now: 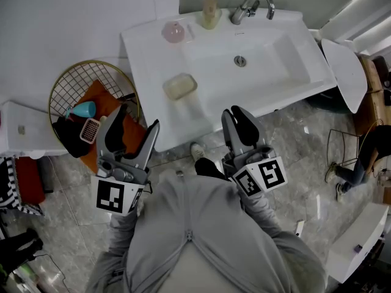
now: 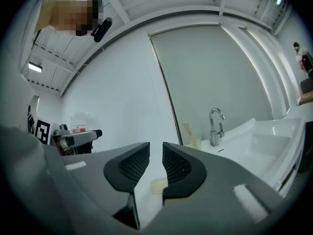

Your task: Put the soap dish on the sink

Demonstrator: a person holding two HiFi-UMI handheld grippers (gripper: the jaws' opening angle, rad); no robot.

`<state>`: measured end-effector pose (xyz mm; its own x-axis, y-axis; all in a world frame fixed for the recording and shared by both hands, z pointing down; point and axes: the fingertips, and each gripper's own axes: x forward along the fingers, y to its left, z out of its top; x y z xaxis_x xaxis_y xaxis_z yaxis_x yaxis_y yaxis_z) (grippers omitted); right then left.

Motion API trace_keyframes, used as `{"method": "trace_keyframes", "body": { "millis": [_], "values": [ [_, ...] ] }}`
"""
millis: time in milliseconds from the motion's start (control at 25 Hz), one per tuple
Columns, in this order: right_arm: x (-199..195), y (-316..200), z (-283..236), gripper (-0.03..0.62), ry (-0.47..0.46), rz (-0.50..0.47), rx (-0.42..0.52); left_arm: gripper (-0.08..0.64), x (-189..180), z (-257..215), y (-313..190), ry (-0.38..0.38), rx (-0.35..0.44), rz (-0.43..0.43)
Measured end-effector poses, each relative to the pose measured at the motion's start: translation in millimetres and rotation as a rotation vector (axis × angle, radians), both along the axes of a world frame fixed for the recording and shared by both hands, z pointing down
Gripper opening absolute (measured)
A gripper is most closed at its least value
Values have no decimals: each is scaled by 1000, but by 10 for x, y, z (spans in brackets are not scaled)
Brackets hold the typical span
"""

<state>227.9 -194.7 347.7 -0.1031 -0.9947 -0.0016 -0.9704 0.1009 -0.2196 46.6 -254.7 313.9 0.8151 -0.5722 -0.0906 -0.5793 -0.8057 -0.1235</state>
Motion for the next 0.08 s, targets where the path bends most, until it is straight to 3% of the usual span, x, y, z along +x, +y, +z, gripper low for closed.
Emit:
{"method": "trace_keyframes", "body": {
  "millis": [80],
  "values": [
    [-1, -1, -2, 83, 0, 0, 1, 313, -5, 12, 2, -3, -5, -2]
  ]
}}
